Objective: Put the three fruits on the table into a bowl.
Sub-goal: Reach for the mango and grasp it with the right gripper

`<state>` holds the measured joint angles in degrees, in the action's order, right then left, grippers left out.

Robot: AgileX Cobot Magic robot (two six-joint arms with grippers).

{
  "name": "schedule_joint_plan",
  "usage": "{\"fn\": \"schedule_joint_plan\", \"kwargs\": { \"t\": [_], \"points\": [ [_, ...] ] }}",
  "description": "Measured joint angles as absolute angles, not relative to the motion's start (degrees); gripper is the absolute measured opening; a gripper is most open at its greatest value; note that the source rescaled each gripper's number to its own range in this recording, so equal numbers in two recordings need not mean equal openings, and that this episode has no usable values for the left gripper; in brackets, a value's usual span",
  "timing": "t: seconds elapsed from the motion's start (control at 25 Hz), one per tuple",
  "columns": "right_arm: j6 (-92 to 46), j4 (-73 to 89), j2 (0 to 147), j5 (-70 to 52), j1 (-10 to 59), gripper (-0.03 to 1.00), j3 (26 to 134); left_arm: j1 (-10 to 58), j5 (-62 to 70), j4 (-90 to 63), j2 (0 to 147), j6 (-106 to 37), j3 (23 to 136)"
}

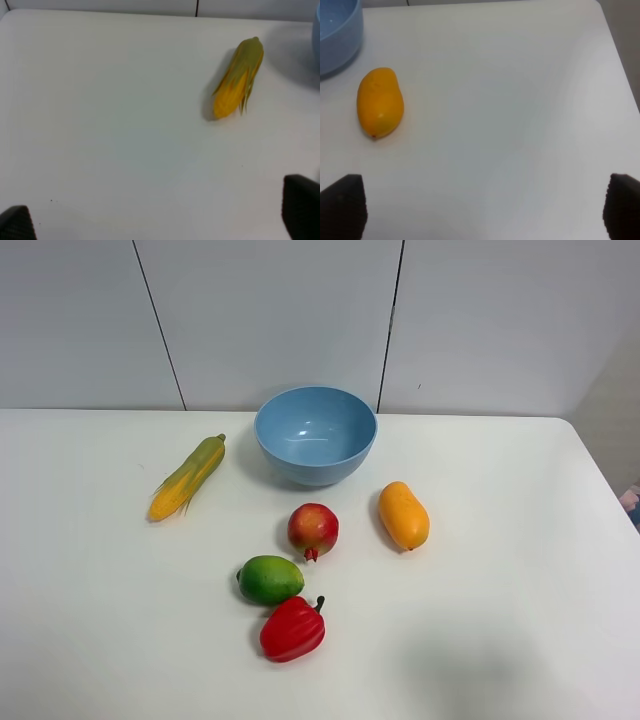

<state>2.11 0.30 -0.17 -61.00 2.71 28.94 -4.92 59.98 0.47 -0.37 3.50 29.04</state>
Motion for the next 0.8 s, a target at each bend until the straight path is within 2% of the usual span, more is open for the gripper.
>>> {"fn": "schedule_joint_plan", "kwargs": {
  "t": [0.76, 0.8],
  "points": [
    [2.1, 0.0, 2.1, -60.7, 2.7, 0.86, 30.8, -4.9, 60.0, 0.5, -0.4, 3.5, 29.0],
    [2.1, 0.0, 7.3, -59.0, 2.7, 0.81, 34.4, -4.9, 60.0, 0.5, -0.4, 3.5, 29.0]
  ]
}}
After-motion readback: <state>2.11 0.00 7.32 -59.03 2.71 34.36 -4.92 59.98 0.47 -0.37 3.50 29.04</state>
